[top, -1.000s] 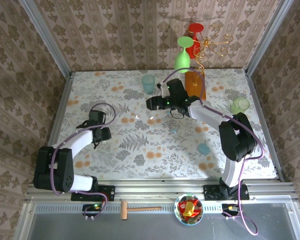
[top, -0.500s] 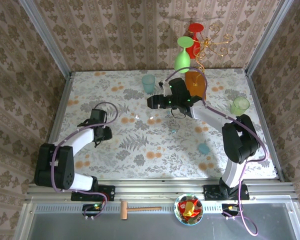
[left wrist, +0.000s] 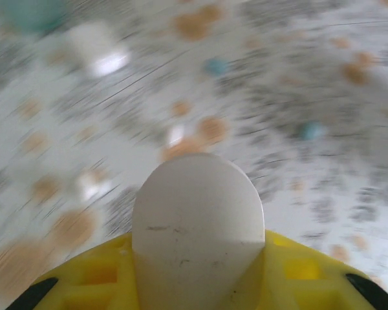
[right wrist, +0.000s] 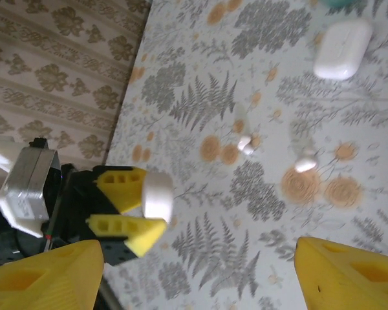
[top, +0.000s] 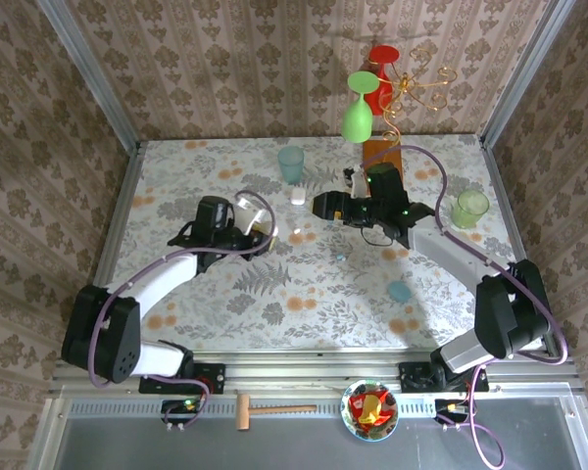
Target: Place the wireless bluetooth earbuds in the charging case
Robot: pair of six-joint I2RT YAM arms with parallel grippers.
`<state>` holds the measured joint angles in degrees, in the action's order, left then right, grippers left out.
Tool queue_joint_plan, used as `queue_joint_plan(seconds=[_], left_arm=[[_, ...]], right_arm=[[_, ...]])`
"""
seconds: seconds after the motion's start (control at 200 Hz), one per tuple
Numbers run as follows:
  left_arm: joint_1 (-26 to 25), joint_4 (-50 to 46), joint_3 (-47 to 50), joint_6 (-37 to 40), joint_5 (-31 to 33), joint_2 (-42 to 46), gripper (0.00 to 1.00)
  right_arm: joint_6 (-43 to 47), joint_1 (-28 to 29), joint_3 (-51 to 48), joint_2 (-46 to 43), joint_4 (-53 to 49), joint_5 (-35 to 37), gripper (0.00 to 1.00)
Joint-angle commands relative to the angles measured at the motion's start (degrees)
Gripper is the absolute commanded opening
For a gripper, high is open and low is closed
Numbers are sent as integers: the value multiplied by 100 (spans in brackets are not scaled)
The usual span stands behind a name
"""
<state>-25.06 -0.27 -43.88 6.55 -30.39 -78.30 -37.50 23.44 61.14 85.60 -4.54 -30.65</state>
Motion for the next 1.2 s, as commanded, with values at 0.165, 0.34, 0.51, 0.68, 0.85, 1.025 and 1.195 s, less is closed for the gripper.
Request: queue_joint_plan(seconds=[0.165,0.34,0.51,0.68,0.85,1.025,1.195], left_arm=[[-483,559,-566,1436,-1989,-417,25],[-638,579,-687,1683,-1980,-486,25],[-717,555,-736,1746,-1931,-528,24],[-728,588,-653,1809,-1896,-430,24],[-728,784,-497,1826,-1808,-313,33],[-592,2344,90,1059,-1927,-97,64],[-288,5133,992,-338,-2084,39,83]], right_arm=[[-935,21,-302,-250,-421,-1128,69],[-1132,173,-347,-119,-362,-1354,67],[-1241,325,-342,-13,-206,-1391,64],[-1278,346,-328,27,-263,-1292,41],[-1351,337,-316,-8,-204,-1316,17],[-1902,219,-484,-122,629,-1730,17],[-3091,87,-816,-71,2503,-2459,18]])
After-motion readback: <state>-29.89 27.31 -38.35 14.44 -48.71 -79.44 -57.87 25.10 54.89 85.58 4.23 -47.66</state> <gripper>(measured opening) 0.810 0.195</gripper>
